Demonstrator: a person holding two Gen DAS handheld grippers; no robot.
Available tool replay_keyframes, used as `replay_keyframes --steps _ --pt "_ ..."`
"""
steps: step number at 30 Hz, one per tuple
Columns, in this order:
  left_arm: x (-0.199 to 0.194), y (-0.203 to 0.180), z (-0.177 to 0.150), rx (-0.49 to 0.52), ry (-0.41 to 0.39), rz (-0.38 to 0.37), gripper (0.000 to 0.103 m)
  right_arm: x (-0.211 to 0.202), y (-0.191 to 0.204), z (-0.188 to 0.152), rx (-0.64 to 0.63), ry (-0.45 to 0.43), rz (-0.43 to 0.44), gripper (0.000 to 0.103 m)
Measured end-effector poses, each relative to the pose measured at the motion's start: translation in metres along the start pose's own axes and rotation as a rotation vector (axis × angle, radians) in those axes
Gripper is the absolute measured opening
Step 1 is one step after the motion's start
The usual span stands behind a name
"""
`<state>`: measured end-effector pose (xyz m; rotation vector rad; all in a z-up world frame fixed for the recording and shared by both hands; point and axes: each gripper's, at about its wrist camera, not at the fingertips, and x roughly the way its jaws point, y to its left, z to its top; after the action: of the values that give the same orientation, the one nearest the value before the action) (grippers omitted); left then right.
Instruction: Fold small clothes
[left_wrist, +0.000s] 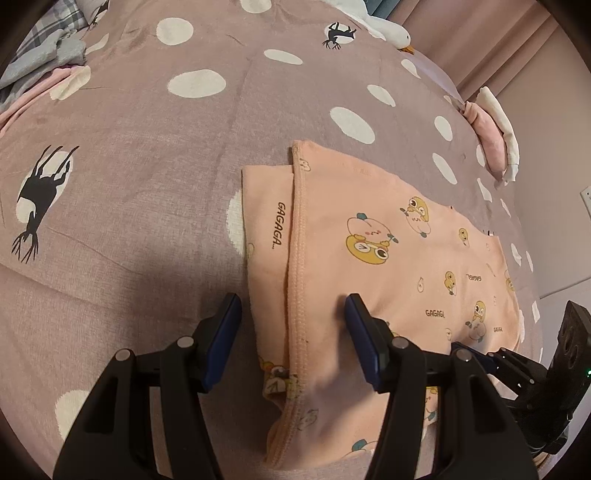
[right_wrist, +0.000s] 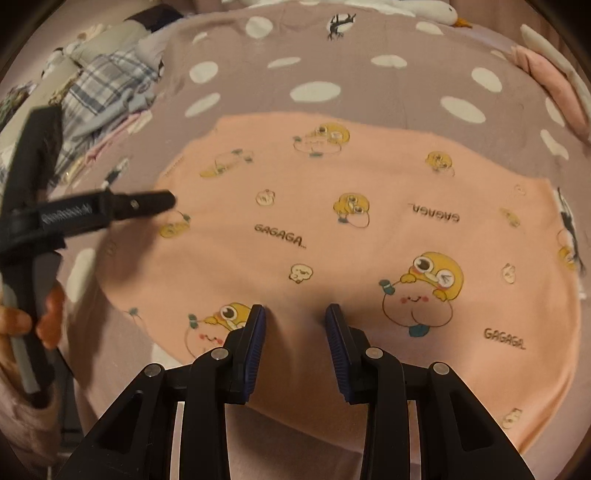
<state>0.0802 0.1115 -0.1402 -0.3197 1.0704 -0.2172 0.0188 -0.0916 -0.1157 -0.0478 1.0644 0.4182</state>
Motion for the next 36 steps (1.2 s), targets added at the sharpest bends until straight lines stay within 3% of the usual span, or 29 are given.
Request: replay_keyframes --steps 5,10,13,20,24,28,33,36 --pt "0.001 -0.002 0.003 -0.021 0.014 -0.037 0.055 -0.008 -0.002 0.002 0.017 -0.007 0.032 0.037" --pt "0.001 -0.006 0.007 -0.038 0.023 -0.036 0.021 -0.02 -0.02 -0.003 0.107 -0.044 0.083 0.037" --pt "-0.002 -0.008 0.011 -0.053 0.019 -0.06 0.008 -0.026 -0.03 -0.004 0.14 -0.067 0.093 0.037" --pt "-0.017 -0.02 0.019 -0.06 -0.014 -0.089 0.008 -0.035 -0.041 -0.008 0.176 -0.107 0.112 0.037" --pt "-0.028 -0.049 0.024 0.019 -0.048 -0.074 0.008 -0.037 -0.049 -0.008 0.199 -0.122 0.137 0.037" --pt "-0.036 -0.091 0.026 0.123 -0.064 -0.106 0.008 -0.042 -0.062 -0.008 0.254 -0.147 0.171 0.037" --pt "-0.018 -0.141 0.017 0.229 -0.015 -0.152 0.007 -0.039 -0.096 -0.015 0.407 -0.162 0.25 0.037" --pt "0.006 -0.162 0.005 0.283 0.056 -0.163 0.01 -0.034 -0.117 -0.023 0.513 -0.158 0.321 0.037"
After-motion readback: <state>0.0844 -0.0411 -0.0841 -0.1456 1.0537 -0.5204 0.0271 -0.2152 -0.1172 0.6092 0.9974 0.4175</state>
